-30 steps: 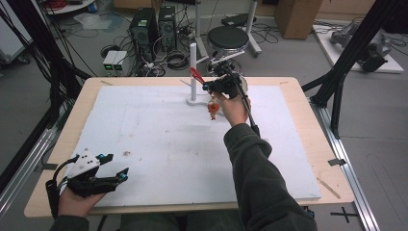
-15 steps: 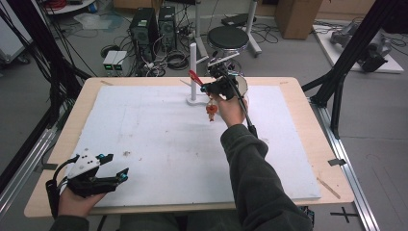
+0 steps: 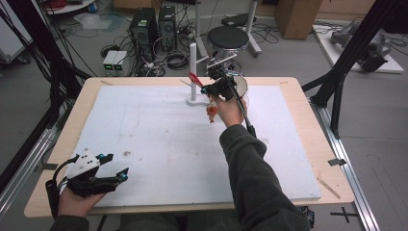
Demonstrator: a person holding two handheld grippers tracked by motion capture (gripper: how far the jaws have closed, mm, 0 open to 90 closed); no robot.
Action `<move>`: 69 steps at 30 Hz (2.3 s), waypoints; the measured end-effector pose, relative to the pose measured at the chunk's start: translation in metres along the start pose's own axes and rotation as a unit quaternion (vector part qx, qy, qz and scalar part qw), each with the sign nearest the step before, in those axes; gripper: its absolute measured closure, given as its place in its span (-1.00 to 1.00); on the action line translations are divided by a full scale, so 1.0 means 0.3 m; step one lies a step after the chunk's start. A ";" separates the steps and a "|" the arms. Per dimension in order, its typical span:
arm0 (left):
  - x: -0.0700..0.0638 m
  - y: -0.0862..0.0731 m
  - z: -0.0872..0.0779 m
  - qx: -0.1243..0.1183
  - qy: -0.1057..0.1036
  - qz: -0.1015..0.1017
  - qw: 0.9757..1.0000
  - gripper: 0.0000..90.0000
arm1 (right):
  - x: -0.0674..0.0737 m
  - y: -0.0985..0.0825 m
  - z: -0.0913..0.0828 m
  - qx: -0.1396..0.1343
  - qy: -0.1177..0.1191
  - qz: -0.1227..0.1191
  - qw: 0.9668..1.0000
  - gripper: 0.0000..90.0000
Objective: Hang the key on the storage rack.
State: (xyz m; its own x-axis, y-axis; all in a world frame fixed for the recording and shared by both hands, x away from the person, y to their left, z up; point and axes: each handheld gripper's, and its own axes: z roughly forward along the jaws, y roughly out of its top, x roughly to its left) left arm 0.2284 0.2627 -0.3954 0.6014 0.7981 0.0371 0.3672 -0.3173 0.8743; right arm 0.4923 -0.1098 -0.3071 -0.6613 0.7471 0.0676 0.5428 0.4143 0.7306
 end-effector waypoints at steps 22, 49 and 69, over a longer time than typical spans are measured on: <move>-0.002 0.000 0.001 0.000 -0.001 -0.002 1.000 -0.40 | -0.011 -0.006 0.051 0.024 -0.008 0.006 1.000 0.91; -0.001 0.002 0.004 0.000 0.000 -0.004 1.000 -0.40 | -0.043 -0.013 0.020 -0.010 0.051 0.028 0.998 0.65; -0.001 -0.003 -0.006 -0.001 0.002 -0.007 1.000 -0.40 | -0.084 -0.072 -0.031 -0.040 0.116 0.048 0.991 0.41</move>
State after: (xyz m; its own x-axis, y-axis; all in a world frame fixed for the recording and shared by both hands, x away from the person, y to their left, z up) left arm 0.2265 0.2638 -0.3953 0.5928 0.8049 0.0267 0.3742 -0.3046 0.8759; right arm 0.4925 -0.1423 -0.3184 -0.7150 0.6370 0.2879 0.5728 0.2978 0.7637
